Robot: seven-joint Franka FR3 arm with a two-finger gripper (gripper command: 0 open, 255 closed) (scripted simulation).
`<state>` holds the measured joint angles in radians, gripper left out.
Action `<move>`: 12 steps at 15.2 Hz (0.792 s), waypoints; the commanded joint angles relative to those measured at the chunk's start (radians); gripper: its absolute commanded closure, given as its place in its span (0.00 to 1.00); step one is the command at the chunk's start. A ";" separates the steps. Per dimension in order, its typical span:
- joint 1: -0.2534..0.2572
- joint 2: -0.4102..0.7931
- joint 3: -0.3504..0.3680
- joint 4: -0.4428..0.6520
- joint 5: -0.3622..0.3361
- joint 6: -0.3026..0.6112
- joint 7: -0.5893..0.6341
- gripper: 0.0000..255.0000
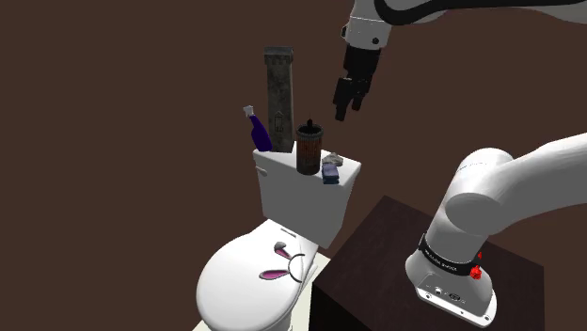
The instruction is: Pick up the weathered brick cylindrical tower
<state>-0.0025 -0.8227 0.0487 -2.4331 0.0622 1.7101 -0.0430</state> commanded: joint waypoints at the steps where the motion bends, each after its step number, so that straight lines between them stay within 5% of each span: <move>1: 0.000 0.000 0.000 0.000 0.000 0.000 0.000 0.00; 12: -0.122 0.368 0.008 0.106 -0.052 0.285 0.163 0.00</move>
<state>-0.1129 -0.4926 0.0566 -2.3401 0.0169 1.9676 0.1034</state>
